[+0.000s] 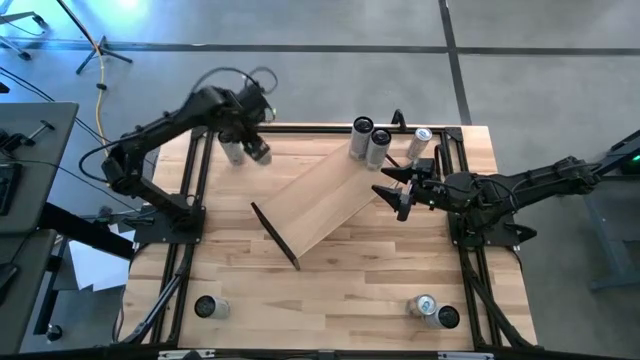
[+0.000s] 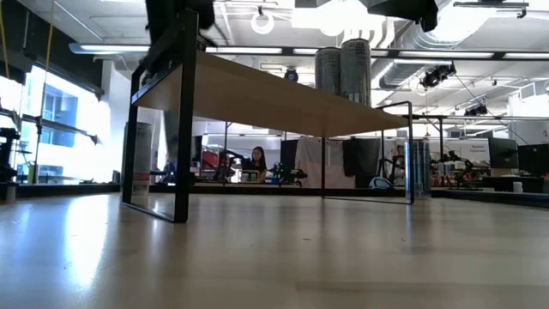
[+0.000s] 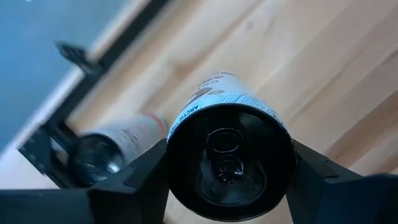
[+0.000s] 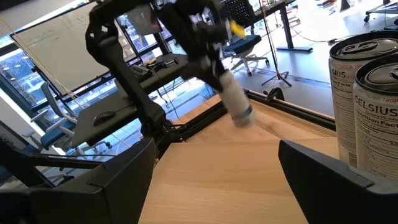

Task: Place canned beverage on shelf
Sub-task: Put the top white-blue soda can on the shelf

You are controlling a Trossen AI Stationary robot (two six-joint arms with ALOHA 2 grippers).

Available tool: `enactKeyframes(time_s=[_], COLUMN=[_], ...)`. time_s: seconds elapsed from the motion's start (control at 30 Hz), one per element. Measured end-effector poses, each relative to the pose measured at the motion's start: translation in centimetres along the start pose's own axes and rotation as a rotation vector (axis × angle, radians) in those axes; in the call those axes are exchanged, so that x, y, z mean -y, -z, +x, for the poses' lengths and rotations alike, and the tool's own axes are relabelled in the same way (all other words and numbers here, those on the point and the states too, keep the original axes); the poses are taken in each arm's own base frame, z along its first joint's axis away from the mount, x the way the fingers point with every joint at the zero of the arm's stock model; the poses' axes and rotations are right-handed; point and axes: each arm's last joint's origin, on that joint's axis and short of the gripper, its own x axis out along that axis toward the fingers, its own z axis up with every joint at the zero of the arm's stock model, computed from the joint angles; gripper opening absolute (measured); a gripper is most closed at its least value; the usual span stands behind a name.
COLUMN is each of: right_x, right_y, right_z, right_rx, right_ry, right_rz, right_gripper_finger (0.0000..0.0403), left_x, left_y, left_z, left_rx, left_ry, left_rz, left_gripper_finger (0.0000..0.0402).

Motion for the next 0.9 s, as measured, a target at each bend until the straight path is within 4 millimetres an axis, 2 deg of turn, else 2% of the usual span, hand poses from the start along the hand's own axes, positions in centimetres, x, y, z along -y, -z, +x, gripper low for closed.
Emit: enactKeyframes(time_s=[0.13, 0.23, 0.37, 0.47, 0.63, 0.7, 0.9], right_x=[0.0, 0.0, 0.0, 0.0, 0.1, 0.1, 0.0], right_y=[0.0, 0.0, 0.0, 0.0, -0.1, -0.1, 0.0], right_z=[0.0, 0.0, 0.0, 0.0, 0.0, 0.0, 0.1], right_rx=[0.0, 0.0, 0.001, 0.008, 0.024, 0.026, 0.012], right_ry=[0.0, 0.0, 0.002, 0.014, 0.043, 0.045, 0.008], right_rz=[0.0, 0.0, 0.0, 0.0, 0.0, 0.0, 0.03], right_gripper_finger=[0.0328, 0.0328, 0.0328, 0.0328, 0.0328, 0.0328, 0.0328], left_x=[0.3, 1.1, 2.6, 4.3, 7.6, 8.9, 11.7], left_y=[-1.1, -1.0, -0.5, -0.2, -1.1, -1.4, -1.7], left_z=[-5.3, -8.6, -12.1, -13.9, -15.9, -15.6, -13.0], left_rx=[0.16, 0.223, 0.268, 0.287, 0.383, 0.4, 0.251], left_ry=[0.048, 0.072, 0.134, 0.194, 0.286, 0.316, 0.348], left_rz=[0.003, 0.061, 0.125, 0.166, 0.24, 0.278, 0.385], left_gripper_finger=[0.0211, 0.0211, 0.0211, 0.0211, 0.0211, 0.0211, 0.0211])
